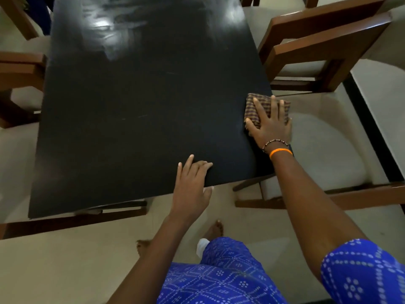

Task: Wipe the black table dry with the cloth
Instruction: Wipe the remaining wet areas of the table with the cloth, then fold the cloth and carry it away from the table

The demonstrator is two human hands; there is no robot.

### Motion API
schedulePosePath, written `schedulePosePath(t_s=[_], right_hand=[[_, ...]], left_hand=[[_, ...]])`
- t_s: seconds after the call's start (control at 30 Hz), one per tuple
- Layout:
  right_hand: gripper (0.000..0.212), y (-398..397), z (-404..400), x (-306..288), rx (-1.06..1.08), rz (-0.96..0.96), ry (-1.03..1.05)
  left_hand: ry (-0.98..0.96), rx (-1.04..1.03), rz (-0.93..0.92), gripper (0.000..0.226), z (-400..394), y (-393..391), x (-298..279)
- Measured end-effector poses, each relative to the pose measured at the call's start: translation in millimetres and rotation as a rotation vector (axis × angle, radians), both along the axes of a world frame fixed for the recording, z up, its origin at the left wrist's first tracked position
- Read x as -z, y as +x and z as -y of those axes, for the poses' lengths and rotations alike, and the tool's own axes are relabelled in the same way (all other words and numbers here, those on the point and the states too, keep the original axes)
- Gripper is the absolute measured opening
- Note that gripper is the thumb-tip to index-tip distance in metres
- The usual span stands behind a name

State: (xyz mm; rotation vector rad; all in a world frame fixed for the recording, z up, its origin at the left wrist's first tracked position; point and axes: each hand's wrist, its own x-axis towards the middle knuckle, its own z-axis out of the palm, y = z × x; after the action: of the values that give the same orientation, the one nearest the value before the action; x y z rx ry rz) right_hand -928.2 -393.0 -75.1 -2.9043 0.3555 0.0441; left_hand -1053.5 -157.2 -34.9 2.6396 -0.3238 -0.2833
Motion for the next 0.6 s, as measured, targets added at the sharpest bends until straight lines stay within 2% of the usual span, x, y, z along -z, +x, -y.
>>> schedulePosePath(t_s=[0.23,0.33,0.6], right_hand=[[0.064,-89.8,1.3,1.5,0.209,0.025,0.014],[0.064,-124.0,-14.7,6.7,0.38,0.05,0.095],[0.061,-130.7,-97.2,-6.8,0.715,0.094,0.276]], left_hand=[[-0.065,0.048,-0.012,0.056,-1.1,-2.4,-0.1],[-0.092,0.118,-0.003,0.055,-10.2,-7.0,-2.8],[-0.171,0.207,-0.018,0.055,-57.0,-13.2,-12.8]])
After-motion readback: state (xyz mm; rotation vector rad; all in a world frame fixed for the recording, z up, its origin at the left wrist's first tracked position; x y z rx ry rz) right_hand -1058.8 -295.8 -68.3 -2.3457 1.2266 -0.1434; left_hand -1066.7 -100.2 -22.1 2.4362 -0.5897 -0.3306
